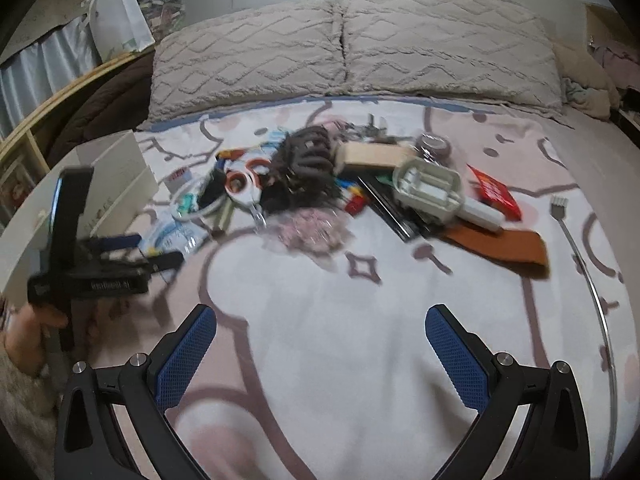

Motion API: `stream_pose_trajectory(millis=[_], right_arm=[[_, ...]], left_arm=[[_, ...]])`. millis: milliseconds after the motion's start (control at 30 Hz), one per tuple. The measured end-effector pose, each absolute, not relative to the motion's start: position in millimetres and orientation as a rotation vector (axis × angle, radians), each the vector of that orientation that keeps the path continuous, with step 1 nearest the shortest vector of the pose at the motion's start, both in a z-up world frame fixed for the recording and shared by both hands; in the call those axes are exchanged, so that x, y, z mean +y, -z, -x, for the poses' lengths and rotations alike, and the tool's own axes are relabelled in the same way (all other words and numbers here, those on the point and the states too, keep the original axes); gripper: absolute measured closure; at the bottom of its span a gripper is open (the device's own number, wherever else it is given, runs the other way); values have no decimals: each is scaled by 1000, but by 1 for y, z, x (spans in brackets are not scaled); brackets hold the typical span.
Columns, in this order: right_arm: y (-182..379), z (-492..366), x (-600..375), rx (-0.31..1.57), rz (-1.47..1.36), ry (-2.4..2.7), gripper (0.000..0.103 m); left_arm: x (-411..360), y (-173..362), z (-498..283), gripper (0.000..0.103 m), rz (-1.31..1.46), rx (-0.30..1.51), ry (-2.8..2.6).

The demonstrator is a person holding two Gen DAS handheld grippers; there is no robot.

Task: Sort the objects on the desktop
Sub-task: 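Move both tools back toward the pile of items on the bed, then grasp the pink candy bag with the right tool while the left tool approaches the white sachet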

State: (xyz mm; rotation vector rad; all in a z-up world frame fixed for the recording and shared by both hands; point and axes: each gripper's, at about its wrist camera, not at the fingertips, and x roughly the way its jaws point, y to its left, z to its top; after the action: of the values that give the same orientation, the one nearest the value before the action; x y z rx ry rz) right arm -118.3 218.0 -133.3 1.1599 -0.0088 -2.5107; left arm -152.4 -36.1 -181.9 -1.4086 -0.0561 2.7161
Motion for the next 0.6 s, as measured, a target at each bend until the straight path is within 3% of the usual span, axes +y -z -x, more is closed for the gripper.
stream_pose_trajectory(millis=[533, 600], right_arm=[[149, 182, 167, 98, -1267, 2490, 0], [154, 186, 159, 145, -1272, 2502, 5]], left_arm=[[-26, 190, 152, 0, 1387, 31, -2701], [-27, 191, 153, 0, 1389, 8, -2695]])
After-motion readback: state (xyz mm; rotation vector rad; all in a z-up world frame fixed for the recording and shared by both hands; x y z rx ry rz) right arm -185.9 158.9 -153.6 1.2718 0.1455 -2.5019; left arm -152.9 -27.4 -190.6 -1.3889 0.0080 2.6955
